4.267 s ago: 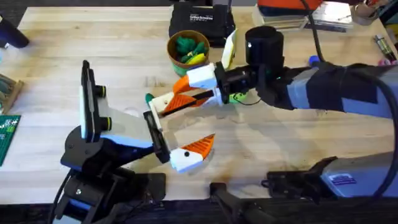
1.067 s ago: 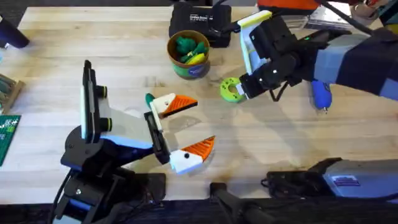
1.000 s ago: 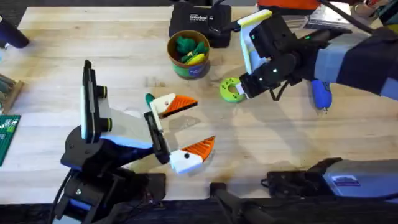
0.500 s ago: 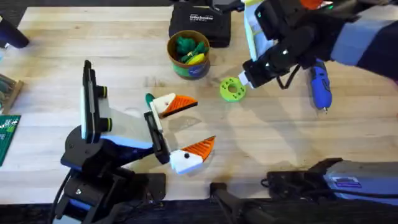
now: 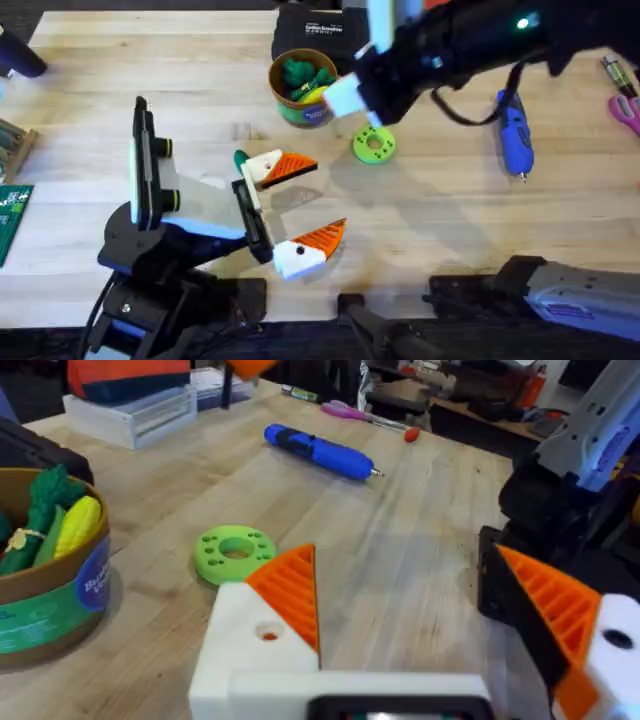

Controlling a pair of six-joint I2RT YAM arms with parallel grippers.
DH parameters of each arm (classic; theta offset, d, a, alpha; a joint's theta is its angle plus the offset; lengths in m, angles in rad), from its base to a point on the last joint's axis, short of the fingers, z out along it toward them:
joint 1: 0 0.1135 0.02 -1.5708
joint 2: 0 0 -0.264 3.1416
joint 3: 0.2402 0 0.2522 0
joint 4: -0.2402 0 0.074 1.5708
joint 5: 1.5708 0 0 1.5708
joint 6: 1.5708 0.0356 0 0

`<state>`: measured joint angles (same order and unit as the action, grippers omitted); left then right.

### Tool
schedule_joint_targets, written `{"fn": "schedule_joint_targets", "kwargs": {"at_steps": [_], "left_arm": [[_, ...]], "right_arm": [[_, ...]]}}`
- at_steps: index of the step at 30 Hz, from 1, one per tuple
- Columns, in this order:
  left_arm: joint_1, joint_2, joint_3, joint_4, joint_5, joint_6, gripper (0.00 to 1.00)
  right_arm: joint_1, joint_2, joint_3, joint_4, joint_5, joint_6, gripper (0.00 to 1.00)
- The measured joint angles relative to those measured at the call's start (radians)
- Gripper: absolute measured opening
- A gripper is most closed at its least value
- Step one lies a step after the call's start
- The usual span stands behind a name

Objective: Pick up the gripper from the table and insert it into the empty holder that is missing its gripper. Then pick up a screw, insert it into the mounting hole, and use the screwdriver to tighten it. Finally, clean up the table by picking up the vegetable and placing it into the bucket.

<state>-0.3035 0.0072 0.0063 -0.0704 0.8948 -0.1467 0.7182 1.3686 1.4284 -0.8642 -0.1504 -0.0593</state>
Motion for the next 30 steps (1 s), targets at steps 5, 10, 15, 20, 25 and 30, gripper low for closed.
{"fn": "schedule_joint_targets", "kwargs": {"at_steps": [5,10,15,20,25,30], "left_arm": [[0.0,0.0,0.0,0.0,0.0,0.0,0.985],[0.0,0.0,0.0,0.0,0.0,0.0,0.985],[0.0,0.0,0.0,0.0,0.0,0.0,0.985],[0.0,0.0,0.0,0.0,0.0,0.0,0.985],[0.0,0.0,0.0,0.0,0.0,0.0,0.985],[0.0,0.0,0.0,0.0,0.0,0.0,0.985]], "right_arm": [[0.14,0.034,0.035,0.009,-0.024,0.003,0.008],[0.212,0.054,0.036,0.014,-0.031,0.003,0.008],[0.255,0.088,0.036,0.015,-0.031,0.003,0.008],[0.278,0.126,0.036,0.028,-0.03,0.003,0.008],[0.278,0.134,0.036,0.039,-0.028,-0.001,0.008],[0.278,0.134,0.037,0.037,0.009,-0.002,0.008]]}}
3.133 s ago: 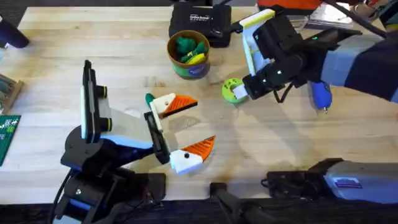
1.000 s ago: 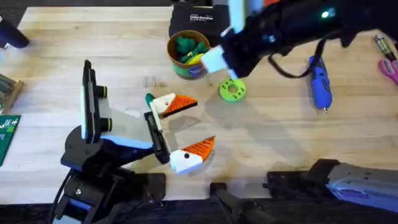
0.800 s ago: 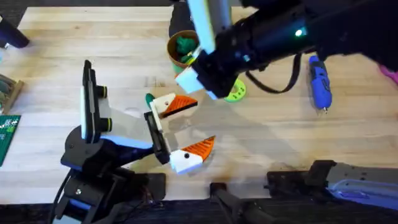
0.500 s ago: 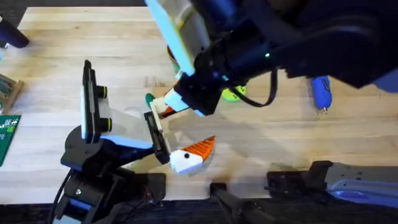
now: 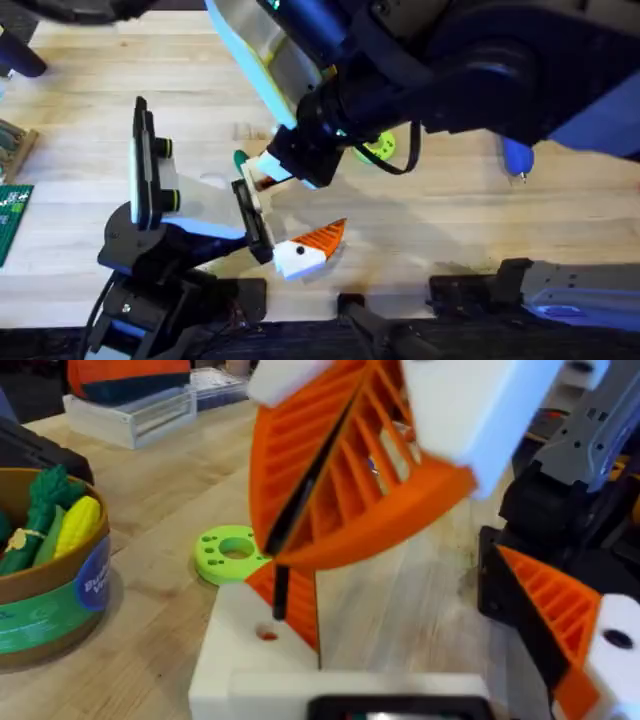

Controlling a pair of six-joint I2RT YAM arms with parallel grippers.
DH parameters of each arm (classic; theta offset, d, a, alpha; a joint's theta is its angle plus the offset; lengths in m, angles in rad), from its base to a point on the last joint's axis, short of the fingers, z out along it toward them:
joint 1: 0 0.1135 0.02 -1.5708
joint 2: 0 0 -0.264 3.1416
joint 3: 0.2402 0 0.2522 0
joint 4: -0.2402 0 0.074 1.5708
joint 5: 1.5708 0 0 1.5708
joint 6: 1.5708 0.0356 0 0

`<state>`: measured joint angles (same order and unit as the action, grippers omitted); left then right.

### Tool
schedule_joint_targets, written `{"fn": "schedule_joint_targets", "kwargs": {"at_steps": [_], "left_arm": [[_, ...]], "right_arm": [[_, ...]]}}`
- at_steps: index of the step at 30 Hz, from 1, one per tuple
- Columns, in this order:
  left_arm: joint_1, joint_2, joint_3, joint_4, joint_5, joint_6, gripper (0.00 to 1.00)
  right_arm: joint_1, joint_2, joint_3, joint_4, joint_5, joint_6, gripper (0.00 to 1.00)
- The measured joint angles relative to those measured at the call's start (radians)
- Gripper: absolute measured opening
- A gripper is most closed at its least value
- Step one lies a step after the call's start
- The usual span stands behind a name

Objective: Pick up the gripper from the table and insert it into the empty holder that is missing its gripper. Then pick up a screw, insert it into the mounting hole, and use the screwdriver to tighten it. Finally, clean up the table by picking up the vegetable and placing it into the bucket.

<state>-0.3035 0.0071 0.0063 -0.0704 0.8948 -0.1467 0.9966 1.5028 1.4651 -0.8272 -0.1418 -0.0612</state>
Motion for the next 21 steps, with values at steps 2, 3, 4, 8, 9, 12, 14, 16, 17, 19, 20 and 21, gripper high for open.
{"fn": "schedule_joint_targets", "kwargs": {"at_steps": [2,3,4,8,9,12,14,16,17,19,20,21], "left_arm": [[0.0,0.0,0.0,0.0,0.0,0.0,0.985],[0.0,0.0,0.0,0.0,0.0,0.0,0.985],[0.0,0.0,0.0,0.0,0.0,0.0,0.985],[0.0,0.0,0.0,0.0,0.0,0.0,0.985],[0.0,0.0,0.0,0.0,0.0,0.0,0.985],[0.0,0.0,0.0,0.0,0.0,0.0,0.985],[0.0,0.0,0.0,0.0,0.0,0.0,0.987],[0.0,0.0,0.0,-0.001,0.0,-0.003,0.987],[0.0,0.001,0.0,-0.002,0.002,-0.008,0.987],[0.0,0.001,0.0,-0.002,0.003,-0.011,0.987],[0.0,0.001,0.0,-0.002,0.005,-0.012,0.987],[0.0,0.001,0.0,-0.002,0.005,-0.011,0.987]], "right_arm": [[0.0,0.0,0.0,0.0,0.01,0.0,0.008],[0.0,0.0,0.0,0.0,0.013,0.0,0.008],[0.0,0.0,0.0,0.0,0.015,0.0,0.008],[0.0,0.0,0.0,0.0,0.02,0.0,0.008],[0.0,0.0,0.0,0.0,0.021,0.0,0.008],[0.0,0.007,0.001,-0.001,0.022,0.0,0.008],[0.0,0.022,0.003,-0.003,0.021,0.0,0.008],[0.0,0.041,0.004,-0.003,0.012,-0.001,0.008],[0.0,0.05,0.006,0.001,0.007,-0.001,0.008],[0.0,0.059,0.015,-0.003,0.001,-0.003,0.008],[0.0,0.06,0.018,-0.009,-0.002,-0.003,0.008],[0.0,0.06,0.02,-0.013,-0.005,-0.003,0.007]]}}
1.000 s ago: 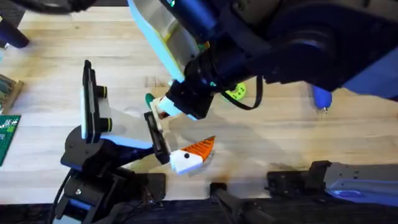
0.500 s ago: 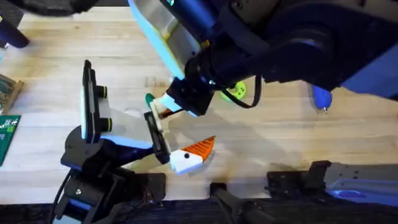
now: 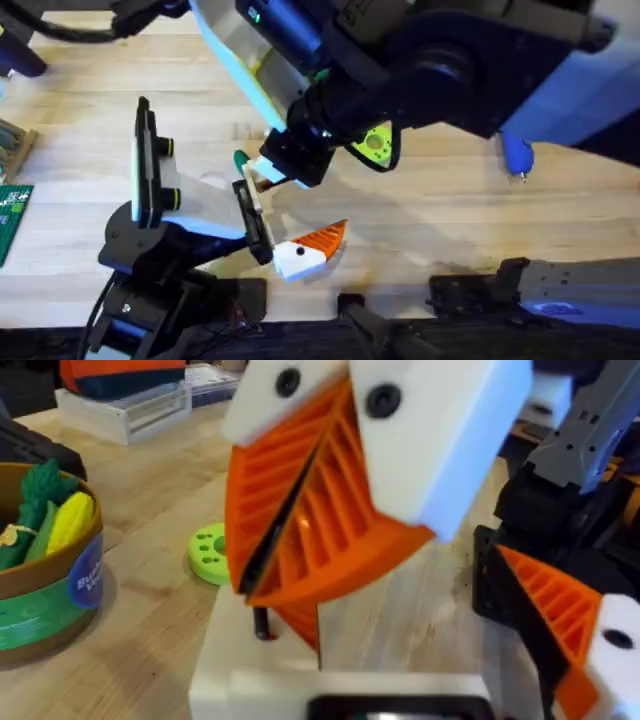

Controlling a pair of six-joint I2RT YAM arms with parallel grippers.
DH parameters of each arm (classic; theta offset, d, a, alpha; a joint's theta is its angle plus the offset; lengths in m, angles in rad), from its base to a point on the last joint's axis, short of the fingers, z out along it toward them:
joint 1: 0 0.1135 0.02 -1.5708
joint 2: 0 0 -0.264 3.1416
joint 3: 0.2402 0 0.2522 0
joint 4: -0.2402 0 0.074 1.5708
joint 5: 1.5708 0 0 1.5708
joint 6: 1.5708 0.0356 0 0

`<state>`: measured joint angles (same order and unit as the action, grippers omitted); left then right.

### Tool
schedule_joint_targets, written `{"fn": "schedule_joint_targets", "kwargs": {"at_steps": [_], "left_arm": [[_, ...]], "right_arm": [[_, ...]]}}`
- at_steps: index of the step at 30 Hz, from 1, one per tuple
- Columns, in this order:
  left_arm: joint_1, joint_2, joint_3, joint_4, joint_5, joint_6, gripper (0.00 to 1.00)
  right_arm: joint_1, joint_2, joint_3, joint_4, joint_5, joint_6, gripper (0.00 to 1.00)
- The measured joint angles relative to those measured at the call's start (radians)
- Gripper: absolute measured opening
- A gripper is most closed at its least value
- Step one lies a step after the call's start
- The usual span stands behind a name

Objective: Pick up the gripper from the table and insert it into the empty holder that is missing its gripper. Then pick up a screw, insert it into the mounting hole, and use the screwdriver to tighten it. Finally, clean up the table by picking up the vegetable and placing it into the bucket.

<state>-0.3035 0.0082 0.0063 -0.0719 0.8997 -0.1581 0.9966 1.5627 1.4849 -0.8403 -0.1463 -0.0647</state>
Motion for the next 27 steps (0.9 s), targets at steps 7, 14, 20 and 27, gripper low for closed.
{"fn": "schedule_joint_targets", "kwargs": {"at_steps": [7,14,20,27], "left_arm": [[0.0,0.0,0.0,0.0,0.001,0.0,0.986],[0.0,0.0,0.0,0.0,0.001,0.0,0.986],[0.0,0.0,0.0,0.0,0.001,0.001,0.985],[0.0,0.0,0.0,0.0,0.001,0.005,0.985]], "right_arm": [[0.0,0.0,0.003,-0.01,-0.005,0.0,0.007],[0.0,-0.001,0.003,-0.011,-0.006,0.0,0.007],[0.0,-0.004,0.003,-0.015,-0.008,0.0,0.007],[0.0,-0.01,0.003,-0.021,-0.009,-0.001,0.007]]}}
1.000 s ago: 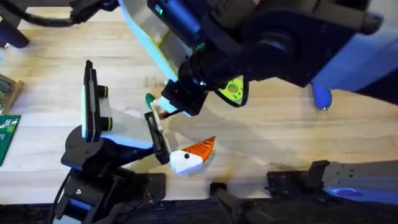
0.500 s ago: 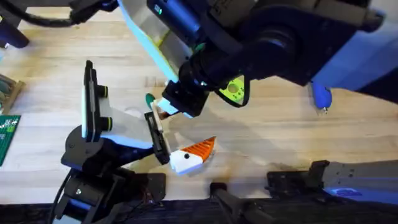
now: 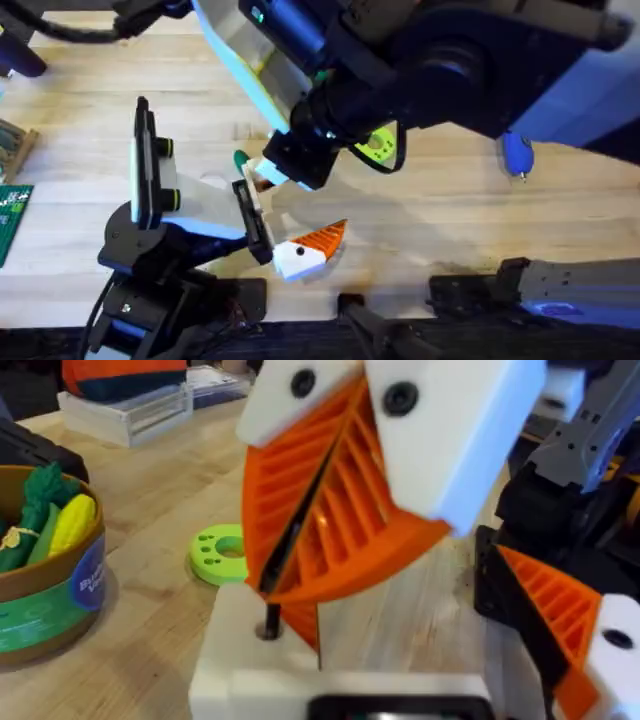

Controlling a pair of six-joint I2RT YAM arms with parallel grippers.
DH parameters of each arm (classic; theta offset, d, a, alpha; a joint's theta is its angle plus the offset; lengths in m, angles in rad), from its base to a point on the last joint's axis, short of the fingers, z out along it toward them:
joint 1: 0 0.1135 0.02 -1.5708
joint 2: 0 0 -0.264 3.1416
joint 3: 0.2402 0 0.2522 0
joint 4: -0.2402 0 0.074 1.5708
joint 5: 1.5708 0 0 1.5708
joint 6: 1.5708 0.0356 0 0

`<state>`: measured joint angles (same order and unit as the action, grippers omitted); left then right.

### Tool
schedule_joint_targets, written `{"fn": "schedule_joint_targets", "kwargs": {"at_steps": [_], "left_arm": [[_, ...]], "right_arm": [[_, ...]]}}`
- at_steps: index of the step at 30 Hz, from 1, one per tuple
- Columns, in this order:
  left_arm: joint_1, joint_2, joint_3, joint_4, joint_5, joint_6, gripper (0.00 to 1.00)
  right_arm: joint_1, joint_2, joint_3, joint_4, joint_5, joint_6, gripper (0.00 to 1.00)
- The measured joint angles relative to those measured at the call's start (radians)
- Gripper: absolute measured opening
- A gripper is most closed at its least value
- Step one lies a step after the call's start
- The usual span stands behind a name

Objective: Pick up the gripper from the table and insert it into the empty holder that is missing its gripper. Then pick up a screw, insert it into the mounting hole, and use the screwdriver to tighten it. Finally, clean up the table by picking up the vegetable and placing it into the bucket.

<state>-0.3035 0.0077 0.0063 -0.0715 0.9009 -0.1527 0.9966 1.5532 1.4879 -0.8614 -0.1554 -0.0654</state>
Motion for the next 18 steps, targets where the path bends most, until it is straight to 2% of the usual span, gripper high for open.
{"fn": "schedule_joint_targets", "kwargs": {"at_steps": [18], "left_arm": [[0.0,-0.001,0.0,0.0,0.0,0.003,0.985]], "right_arm": [[0.0,-0.008,0.0,0.0,-0.003,-0.003,0.007]]}}
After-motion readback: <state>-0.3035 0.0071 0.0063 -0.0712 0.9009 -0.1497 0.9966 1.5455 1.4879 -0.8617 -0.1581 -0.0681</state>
